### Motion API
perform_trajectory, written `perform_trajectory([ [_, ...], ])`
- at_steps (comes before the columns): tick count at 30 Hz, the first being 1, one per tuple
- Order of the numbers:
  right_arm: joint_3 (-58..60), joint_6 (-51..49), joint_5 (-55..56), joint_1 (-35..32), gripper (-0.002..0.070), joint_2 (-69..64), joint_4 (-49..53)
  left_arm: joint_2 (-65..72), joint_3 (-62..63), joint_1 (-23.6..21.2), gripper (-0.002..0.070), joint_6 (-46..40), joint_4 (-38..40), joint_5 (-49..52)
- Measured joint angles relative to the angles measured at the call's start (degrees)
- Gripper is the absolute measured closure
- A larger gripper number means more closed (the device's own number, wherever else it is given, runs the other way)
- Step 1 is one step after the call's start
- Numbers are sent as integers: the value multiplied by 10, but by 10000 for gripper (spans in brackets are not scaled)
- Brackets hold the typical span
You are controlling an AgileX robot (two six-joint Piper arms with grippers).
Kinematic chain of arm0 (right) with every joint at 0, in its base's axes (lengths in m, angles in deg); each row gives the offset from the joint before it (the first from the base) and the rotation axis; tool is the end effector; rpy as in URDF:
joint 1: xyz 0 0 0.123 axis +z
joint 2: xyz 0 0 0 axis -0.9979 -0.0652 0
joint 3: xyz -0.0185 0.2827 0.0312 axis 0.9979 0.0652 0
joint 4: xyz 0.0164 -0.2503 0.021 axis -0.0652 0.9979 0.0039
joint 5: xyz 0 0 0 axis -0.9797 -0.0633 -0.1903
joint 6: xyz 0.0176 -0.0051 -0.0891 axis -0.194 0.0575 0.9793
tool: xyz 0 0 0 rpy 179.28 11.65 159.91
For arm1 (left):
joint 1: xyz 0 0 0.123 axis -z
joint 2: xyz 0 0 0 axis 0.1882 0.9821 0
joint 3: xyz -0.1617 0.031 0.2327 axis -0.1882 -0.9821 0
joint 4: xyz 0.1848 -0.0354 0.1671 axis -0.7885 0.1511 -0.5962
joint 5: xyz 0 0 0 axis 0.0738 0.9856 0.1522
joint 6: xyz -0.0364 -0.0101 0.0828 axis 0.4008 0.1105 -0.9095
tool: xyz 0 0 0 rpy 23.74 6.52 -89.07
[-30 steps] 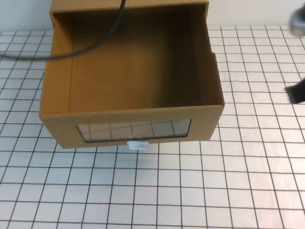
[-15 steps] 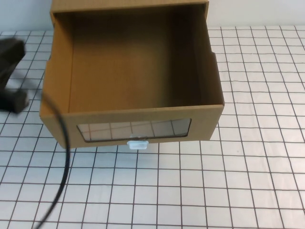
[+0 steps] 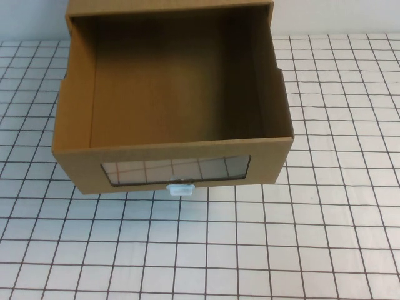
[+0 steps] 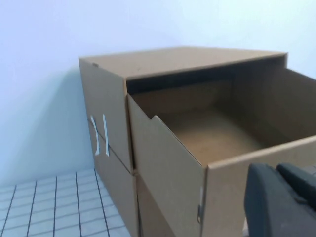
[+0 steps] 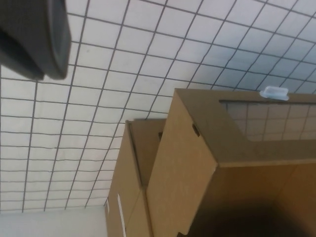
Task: Open the shoe box
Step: 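Pull the top drawer of the cardboard box fully open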
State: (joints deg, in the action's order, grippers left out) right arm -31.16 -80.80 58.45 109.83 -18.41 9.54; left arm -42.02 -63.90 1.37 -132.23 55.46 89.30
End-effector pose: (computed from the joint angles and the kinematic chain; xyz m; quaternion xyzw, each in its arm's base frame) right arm 0.0628 0.0285 0.2946 -0.0599 0.7899 0.2078 0.5738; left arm 0.0440 -0.0247 0.2786 0.1549 0.6573 -0.1067 0.7298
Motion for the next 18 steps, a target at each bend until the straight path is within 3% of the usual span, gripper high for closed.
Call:
perform_trajectory([
  [12,79,0,46,0,689,45,-16,-56,-153,0,677,0,4,-74],
  [18,79,0,78,0,689,45,-18,-56,-161,0,677,0,4,-93],
])
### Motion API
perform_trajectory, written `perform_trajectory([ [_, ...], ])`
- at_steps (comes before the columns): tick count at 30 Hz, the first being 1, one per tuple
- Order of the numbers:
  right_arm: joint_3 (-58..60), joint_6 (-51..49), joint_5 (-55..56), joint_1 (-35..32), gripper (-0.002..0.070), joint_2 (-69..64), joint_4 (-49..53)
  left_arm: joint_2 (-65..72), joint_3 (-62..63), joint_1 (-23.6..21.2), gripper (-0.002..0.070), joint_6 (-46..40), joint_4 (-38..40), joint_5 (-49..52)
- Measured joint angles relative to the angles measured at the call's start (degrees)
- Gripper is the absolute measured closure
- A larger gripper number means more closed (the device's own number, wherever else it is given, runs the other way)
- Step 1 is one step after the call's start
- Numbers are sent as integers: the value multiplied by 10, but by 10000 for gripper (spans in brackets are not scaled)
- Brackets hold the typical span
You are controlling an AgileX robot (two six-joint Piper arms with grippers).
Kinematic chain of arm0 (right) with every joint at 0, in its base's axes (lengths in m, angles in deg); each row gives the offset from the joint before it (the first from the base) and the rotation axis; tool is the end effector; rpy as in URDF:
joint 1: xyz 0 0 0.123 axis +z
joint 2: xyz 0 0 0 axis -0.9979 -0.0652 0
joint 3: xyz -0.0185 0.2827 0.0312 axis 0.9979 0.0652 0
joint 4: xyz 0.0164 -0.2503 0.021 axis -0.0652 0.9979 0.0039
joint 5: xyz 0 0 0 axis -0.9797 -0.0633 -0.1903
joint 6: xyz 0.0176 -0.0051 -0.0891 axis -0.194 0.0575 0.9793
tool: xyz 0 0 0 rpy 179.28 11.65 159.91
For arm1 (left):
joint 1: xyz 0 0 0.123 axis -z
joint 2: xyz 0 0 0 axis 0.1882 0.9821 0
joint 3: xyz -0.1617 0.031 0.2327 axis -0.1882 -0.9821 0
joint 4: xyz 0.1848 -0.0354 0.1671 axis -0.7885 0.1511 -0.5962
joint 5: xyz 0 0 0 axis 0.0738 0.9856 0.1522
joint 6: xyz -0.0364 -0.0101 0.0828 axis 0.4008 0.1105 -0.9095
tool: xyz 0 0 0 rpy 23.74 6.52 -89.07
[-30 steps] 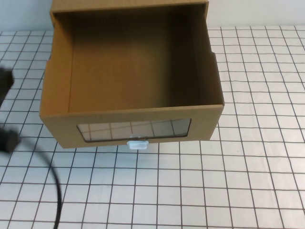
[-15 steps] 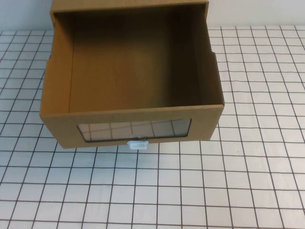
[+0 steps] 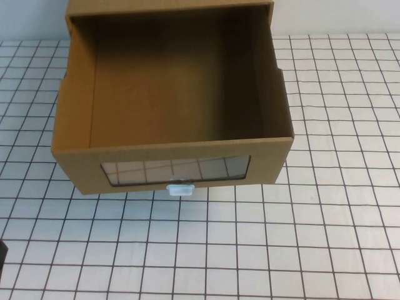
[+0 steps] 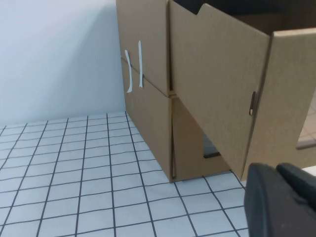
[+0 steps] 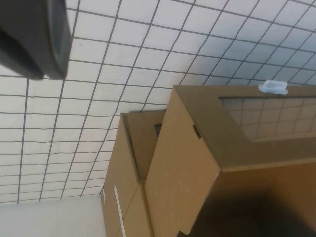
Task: Open the shoe box
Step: 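Pull the top drawer of the cardboard box fully open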
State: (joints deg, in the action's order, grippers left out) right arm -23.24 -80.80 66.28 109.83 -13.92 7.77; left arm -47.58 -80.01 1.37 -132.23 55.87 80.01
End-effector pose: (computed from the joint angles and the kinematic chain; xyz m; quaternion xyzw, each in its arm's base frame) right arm 0.0599 0.0280 0.2663 -0.0490 0.7665 0.2295 0.5978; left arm 0.0542 -0.0165 0.2006 0.1103 0.6904 -0.0750 0.7111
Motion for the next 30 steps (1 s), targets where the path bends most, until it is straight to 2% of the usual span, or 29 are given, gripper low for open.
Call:
perform_trajectory([
  [19,0,1,1,0,689,0,-2,0,0,0,677,0,0,10],
  [23,3,1,10,-6,689,1,55,0,0,0,677,0,0,10],
  [25,14,1,24,-31,689,9,75,0,0,0,677,0,0,10],
  [30,83,1,115,-162,689,29,88,0,0,0,677,0,0,10],
])
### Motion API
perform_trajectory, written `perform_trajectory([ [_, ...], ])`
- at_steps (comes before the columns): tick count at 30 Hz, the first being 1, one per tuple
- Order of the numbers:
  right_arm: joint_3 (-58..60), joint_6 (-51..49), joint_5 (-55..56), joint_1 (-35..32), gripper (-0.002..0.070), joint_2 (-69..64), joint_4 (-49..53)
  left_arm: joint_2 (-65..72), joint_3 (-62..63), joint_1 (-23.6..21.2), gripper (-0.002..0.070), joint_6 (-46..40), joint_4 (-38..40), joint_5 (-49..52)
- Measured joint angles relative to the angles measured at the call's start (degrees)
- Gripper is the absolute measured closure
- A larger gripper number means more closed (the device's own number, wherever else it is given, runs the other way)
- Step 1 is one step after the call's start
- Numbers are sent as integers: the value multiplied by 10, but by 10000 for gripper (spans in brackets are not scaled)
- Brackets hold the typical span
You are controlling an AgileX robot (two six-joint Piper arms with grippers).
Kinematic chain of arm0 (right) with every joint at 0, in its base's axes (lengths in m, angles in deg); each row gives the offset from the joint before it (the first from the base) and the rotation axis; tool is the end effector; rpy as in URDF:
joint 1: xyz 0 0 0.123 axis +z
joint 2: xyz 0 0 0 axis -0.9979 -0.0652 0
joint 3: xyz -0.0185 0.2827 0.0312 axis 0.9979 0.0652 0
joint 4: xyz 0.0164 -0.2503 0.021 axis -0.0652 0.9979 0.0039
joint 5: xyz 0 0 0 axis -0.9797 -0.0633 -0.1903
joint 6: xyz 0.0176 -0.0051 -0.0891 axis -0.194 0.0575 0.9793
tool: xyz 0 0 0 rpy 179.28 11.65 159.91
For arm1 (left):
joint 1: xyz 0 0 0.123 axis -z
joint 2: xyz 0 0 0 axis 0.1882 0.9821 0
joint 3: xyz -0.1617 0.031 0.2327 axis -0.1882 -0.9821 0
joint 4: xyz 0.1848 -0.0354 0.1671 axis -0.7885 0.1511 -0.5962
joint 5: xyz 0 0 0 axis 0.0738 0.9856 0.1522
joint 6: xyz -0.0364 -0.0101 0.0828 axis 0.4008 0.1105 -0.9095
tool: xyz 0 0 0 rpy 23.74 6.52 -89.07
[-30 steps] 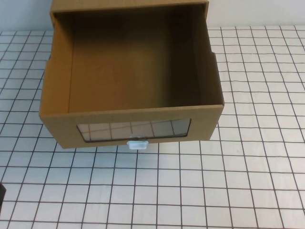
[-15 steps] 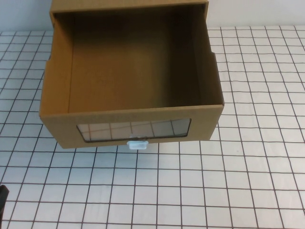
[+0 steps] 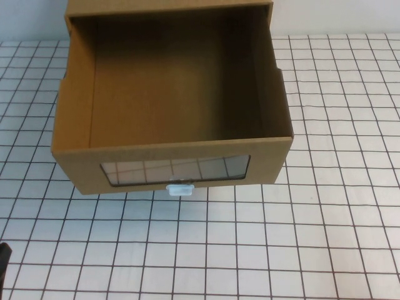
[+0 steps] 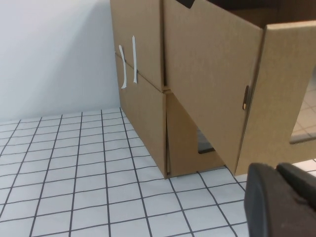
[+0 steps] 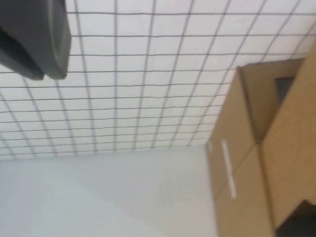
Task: Open the shoe box
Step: 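Pull the top drawer of the cardboard box fully open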
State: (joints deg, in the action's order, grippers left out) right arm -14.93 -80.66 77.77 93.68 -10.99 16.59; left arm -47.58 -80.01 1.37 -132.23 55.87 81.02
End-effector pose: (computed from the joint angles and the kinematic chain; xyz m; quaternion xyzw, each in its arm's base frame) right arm 0.0669 0.0074 0.2390 0.0110 0.7327 0.0888 0.6746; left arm 0.0539 -0.0176 0.1994 0.1154 0.6940 -0.0789 0.7062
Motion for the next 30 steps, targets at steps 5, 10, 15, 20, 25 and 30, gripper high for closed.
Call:
perform_trajectory([
  [5,79,0,63,-54,689,53,6,0,0,0,677,0,0,0],
  [10,95,0,34,-57,689,99,6,0,0,0,677,0,0,0],
  [15,95,0,-7,-57,689,100,6,0,0,0,677,0,0,0],
  [20,95,0,-7,-57,689,100,6,0,0,0,677,0,0,0],
  [25,95,52,-18,-57,689,100,-35,0,0,0,677,0,0,0],
  [30,95,215,-78,-57,689,100,-168,0,0,0,677,0,0,0],
])
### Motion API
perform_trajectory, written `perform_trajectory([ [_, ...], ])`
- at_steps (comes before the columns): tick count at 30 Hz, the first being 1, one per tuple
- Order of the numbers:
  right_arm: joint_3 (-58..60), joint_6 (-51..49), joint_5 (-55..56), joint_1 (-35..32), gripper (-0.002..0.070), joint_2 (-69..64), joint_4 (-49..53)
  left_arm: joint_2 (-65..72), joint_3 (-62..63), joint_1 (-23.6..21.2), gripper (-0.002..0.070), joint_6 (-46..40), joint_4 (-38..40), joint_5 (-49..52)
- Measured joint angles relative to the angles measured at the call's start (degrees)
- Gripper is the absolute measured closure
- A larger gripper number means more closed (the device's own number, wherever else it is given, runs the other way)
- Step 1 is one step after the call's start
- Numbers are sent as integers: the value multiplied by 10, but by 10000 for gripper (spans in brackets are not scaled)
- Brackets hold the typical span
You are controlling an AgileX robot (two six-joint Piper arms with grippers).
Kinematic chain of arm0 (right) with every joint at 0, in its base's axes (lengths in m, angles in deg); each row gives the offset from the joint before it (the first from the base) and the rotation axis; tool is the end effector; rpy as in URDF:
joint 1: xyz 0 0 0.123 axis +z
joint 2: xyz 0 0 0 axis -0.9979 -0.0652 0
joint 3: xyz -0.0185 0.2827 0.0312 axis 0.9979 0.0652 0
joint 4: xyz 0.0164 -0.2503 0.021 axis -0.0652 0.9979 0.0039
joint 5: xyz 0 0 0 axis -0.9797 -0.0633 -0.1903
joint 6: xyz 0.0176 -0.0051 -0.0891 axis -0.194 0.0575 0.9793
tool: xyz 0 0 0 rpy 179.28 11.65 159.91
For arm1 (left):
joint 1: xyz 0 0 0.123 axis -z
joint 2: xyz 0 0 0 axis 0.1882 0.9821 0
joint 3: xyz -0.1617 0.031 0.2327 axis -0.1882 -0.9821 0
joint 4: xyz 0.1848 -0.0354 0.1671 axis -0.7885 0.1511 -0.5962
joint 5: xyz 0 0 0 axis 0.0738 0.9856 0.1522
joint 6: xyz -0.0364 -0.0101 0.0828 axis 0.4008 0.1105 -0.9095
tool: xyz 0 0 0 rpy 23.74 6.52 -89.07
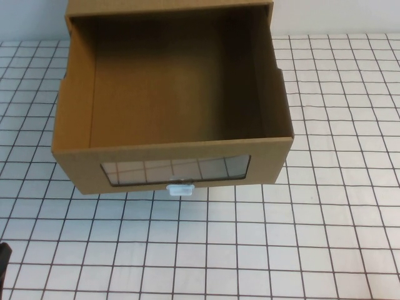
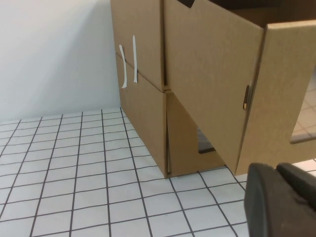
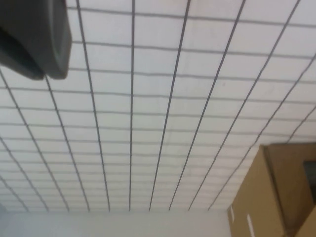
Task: Open the shoe box
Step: 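Pull the top drawer of the cardboard box fully open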
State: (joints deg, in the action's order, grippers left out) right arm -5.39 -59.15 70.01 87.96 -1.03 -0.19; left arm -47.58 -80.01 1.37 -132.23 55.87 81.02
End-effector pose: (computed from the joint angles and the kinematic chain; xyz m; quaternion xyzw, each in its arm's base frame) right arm 0.0547 0.0064 0.1813 -0.0063 0.7734 0.0476 0.6321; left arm 0.0539 -0.0176 0.1994 0.1154 0.6940 -0.0789 0.7062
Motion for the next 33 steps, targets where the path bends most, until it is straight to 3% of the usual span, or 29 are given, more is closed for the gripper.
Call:
perform_trajectory([
  [5,0,17,-44,0,689,0,-17,0,0,0,677,0,0,0],
  [28,0,20,-48,0,689,0,-28,0,0,0,677,0,0,0],
  [30,0,20,-49,0,689,0,-28,0,0,0,677,1,-26,0],
  [33,0,20,-50,0,689,0,-28,0,0,-2,677,82,-154,-9],
])
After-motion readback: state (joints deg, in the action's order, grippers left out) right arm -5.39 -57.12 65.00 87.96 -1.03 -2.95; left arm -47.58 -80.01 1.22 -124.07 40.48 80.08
